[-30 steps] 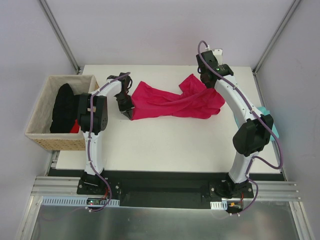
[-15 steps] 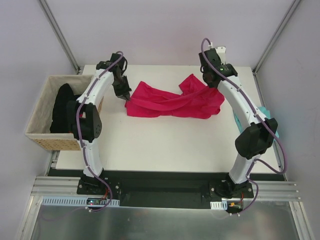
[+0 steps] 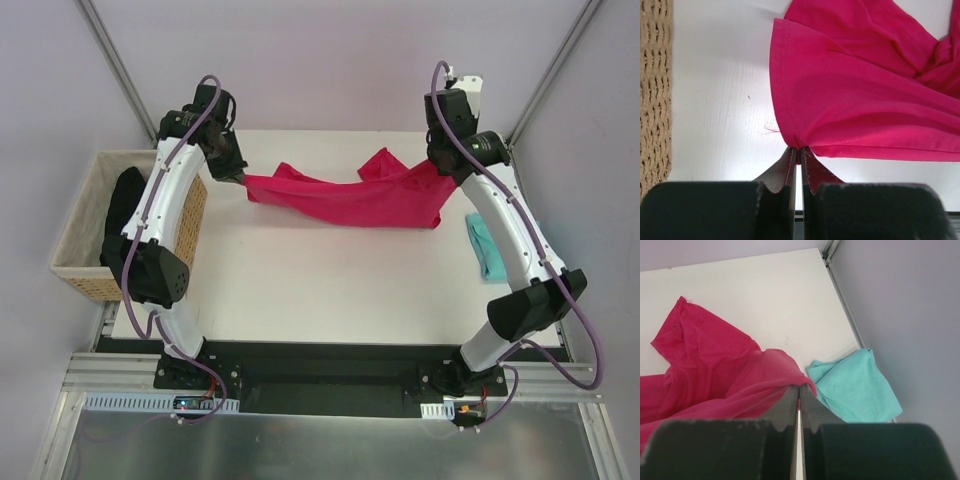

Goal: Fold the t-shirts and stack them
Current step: Flatten out the tshirt

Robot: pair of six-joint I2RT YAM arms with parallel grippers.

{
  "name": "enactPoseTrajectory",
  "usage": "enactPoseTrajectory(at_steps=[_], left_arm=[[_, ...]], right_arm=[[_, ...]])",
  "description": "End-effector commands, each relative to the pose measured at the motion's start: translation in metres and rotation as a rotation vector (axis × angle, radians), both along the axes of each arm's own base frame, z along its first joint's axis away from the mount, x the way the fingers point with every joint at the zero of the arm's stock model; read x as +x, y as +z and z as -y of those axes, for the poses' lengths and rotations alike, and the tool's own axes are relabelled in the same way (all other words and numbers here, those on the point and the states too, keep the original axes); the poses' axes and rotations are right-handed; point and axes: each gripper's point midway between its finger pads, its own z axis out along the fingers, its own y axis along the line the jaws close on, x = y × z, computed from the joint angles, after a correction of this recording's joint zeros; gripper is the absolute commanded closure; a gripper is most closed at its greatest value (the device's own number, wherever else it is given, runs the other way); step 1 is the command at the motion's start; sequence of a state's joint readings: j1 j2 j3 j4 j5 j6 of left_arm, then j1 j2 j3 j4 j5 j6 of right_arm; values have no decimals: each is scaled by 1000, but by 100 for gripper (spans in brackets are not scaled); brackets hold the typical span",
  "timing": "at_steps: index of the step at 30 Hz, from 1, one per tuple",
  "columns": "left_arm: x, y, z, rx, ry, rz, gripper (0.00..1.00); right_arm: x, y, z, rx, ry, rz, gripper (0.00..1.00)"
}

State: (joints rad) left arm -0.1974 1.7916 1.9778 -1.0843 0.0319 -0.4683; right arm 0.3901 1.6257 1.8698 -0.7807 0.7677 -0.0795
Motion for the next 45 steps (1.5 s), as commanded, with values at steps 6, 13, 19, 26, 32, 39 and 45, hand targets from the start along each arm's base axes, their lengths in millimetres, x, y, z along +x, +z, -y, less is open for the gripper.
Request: enactPoseTrajectory(at_steps=[6,13,19,26,32,39,45], left_arm=[[-12,56,-15,41,47,139,100],[-9,67,-13,27,40,169,100],[-7,83,-14,22,44,216,100],[-10,130,-29,52,90,367,100],[-16,165,-46,93,136,499,100],[-16,183,-56,101,174,554,100],[-4,187,-62,105,185,583,100]], right_arm=[[-19,109,32,-45,-47,262,99],[-39,175,42,-26,-46,446,99],[-57,217,55,3,-98,602,99],[-70,238,67,-47,-125,653,99],[-77,252,72,-93,-120,690,99],[-73,249,73,-95,-119,685,99],[-55,234,68,-95,-101,646,99]])
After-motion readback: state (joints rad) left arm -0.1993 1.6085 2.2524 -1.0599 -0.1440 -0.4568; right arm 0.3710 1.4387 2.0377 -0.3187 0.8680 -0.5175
